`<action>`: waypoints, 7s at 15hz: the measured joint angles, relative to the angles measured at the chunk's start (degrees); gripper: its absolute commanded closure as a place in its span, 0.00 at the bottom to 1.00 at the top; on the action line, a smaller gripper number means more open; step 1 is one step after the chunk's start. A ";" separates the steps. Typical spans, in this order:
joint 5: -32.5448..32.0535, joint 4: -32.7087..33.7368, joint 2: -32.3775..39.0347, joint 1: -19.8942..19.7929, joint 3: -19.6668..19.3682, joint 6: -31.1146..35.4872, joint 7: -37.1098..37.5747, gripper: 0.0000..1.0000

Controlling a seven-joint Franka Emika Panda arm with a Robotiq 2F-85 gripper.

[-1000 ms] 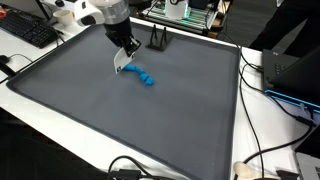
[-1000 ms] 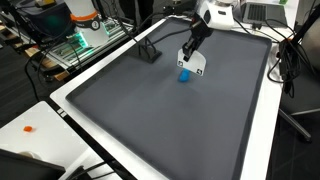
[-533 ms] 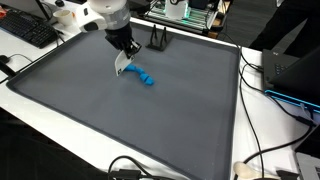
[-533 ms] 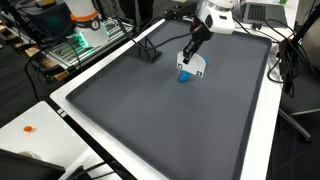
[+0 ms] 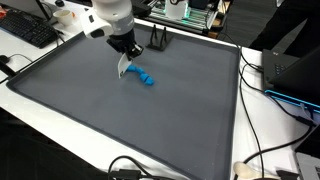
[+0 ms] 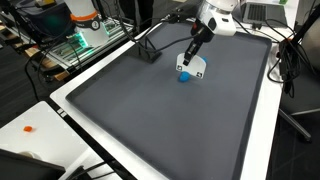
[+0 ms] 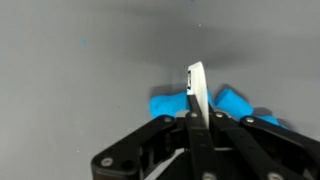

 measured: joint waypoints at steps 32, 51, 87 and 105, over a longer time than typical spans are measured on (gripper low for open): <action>5.24 0.71 1.46 -2.06 0.80 -4.21 -1.87 0.99; 15.28 -5.30 -10.61 -4.36 0.54 -9.76 6.35 0.99; 48.37 -49.72 -32.35 -4.95 -0.02 22.57 34.09 0.99; 53.11 -52.46 -32.15 -4.99 -0.02 27.93 34.25 0.99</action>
